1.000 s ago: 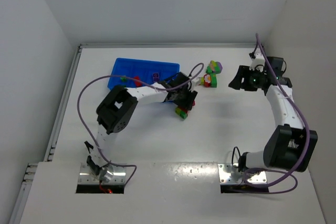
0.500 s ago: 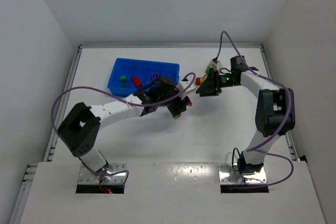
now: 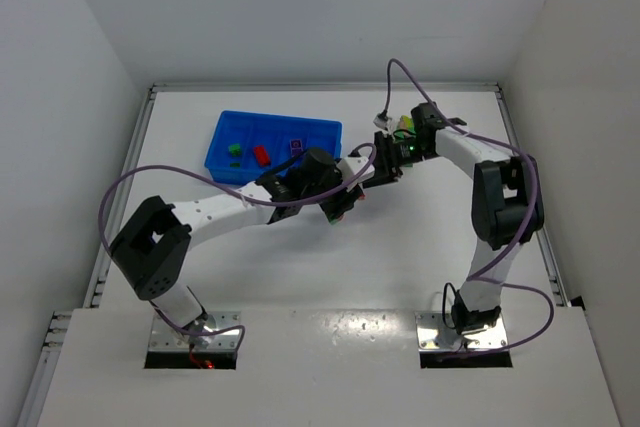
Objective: Sort the legos into containers by color
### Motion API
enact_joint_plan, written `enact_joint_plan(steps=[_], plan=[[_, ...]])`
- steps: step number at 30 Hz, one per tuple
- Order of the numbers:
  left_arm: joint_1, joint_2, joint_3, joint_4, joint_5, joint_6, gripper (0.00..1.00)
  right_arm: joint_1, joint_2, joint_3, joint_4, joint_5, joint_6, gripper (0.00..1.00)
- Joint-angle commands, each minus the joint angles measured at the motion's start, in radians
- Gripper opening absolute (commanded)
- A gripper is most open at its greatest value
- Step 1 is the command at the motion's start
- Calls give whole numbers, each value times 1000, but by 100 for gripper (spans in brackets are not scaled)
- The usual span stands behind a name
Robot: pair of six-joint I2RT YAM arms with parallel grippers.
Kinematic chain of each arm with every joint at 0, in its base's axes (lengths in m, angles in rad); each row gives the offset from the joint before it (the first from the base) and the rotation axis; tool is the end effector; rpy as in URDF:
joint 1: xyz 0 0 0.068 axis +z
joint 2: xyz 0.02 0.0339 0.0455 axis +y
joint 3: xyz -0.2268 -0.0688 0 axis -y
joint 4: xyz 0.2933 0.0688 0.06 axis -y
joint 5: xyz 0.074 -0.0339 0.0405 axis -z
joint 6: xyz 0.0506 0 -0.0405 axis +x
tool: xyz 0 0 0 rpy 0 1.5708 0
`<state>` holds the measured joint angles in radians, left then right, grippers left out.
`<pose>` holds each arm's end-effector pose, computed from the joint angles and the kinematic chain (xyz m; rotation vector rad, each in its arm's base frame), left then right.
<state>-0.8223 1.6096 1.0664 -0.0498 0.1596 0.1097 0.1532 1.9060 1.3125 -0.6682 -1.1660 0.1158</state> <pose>0.2756 -0.3086 0.1706 1.0778 1.9336 -0.5762 0.3881 0.1070 0.1239 -0.3042 2.5001 1.6896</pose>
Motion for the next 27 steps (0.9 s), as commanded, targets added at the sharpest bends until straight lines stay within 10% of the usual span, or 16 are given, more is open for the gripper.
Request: enact_joint_plan(steps=[1,8,17,27], plan=[[-6,-62,7,59,-8,27,4,3,-2,37,-4,20,-31,68],[-6,-62,17,79,-8,27,4,34,8,50,-34,-104,-80,57],[-6,-86,-3,88,-17,27,4,45,19,59,-74,-188,-142,2],[43,-226,-177,47,-69,9,4,-14,-24,117,-128,-167,-192,0]])
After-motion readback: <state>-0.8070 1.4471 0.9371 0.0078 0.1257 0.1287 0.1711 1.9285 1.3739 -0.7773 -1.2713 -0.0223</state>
